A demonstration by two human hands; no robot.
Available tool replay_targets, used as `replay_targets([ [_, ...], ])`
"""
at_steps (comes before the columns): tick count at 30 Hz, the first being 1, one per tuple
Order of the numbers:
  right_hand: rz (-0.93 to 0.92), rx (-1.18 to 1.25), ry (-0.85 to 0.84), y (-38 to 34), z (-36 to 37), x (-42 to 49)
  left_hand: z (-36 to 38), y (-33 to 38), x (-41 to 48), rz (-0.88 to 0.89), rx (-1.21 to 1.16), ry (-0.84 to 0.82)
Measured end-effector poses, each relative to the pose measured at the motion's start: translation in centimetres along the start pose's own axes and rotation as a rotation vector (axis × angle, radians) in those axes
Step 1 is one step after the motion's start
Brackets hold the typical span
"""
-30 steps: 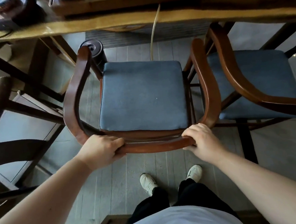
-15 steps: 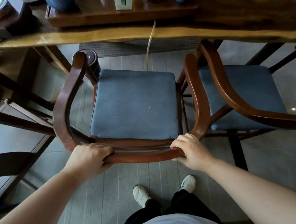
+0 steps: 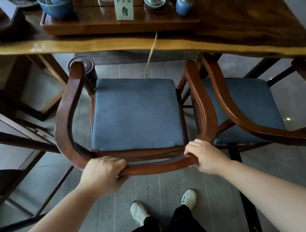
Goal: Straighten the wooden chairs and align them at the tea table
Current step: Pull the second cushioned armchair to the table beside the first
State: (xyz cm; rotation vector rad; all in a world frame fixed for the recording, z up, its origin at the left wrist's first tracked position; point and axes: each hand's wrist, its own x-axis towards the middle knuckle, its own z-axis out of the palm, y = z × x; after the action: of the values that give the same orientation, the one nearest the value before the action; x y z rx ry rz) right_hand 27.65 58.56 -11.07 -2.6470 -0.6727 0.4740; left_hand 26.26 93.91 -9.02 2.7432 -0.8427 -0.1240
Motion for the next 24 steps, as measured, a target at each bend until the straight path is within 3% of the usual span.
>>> replay_targets([
  [13,0.101,0.024,0.047,1.5,-1.2,0.6,-0.1,-0.9,3.0,0.171,0.011,0.020],
  [24,0.120,0.054,0.133,-0.4,0.7,1.2,-0.2,-3.5,2.5,0.170,0.066,0.008],
])
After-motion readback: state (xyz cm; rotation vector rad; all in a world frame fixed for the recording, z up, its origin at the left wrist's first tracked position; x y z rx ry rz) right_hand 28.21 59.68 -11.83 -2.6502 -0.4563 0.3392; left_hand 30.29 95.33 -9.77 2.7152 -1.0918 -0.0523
